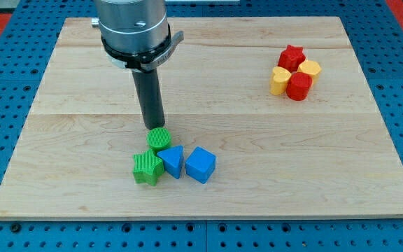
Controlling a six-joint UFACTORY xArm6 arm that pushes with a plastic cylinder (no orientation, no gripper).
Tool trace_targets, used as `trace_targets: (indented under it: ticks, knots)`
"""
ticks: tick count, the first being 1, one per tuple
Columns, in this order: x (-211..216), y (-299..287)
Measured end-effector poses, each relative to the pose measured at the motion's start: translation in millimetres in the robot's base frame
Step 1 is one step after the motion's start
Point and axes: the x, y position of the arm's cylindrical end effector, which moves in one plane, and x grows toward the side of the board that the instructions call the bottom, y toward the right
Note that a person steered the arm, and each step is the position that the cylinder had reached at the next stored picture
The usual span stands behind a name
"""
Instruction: Push the yellow heart with the yellow hexagon towards the top left of the board
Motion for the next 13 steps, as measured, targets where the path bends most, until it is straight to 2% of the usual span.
trace_targets:
  ticks: [2,4,5,6,7,8,10,12,13]
  knots:
    - [-17.1,96.8]
    - [6.0,225.7]
    - [-2.4,294.3]
    - [-35.9,360.1]
    - [-83.8,376.1]
    - [-134.1,366.6]
    - [-141.1,255.8]
    - [-118.6,261.9]
    - [-116.7,310.8]
